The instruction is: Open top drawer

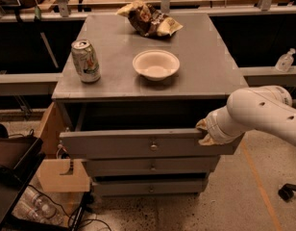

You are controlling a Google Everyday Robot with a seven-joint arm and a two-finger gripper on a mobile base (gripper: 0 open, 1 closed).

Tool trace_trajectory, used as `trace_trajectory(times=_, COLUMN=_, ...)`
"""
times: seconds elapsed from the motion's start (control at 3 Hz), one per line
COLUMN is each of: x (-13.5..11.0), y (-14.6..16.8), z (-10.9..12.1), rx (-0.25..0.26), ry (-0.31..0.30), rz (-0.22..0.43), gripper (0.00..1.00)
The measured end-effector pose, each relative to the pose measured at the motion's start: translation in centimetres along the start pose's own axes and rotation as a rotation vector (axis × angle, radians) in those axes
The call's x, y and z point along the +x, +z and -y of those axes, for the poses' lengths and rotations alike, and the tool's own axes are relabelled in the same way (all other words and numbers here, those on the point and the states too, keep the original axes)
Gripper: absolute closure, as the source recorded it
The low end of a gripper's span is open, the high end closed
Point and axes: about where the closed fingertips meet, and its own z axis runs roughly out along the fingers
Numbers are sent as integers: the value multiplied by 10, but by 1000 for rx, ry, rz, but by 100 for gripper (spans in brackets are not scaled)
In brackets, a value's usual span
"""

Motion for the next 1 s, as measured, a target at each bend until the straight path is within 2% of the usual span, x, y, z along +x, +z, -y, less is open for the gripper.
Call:
trace_trajectory(times=0.33, x=-4, y=-14, z=-22, rx=-29, ry=19, rz=-19, gripper=100)
trace_trajectory(times=0.67, x=-4, y=-14, z=-22, rx=-29, ry=19, rz=-19, gripper=100)
trace_trajectory(times=1.0, x=-10, y=-30, z=-42, rx=-51, ry=30, rz=-46, gripper=100)
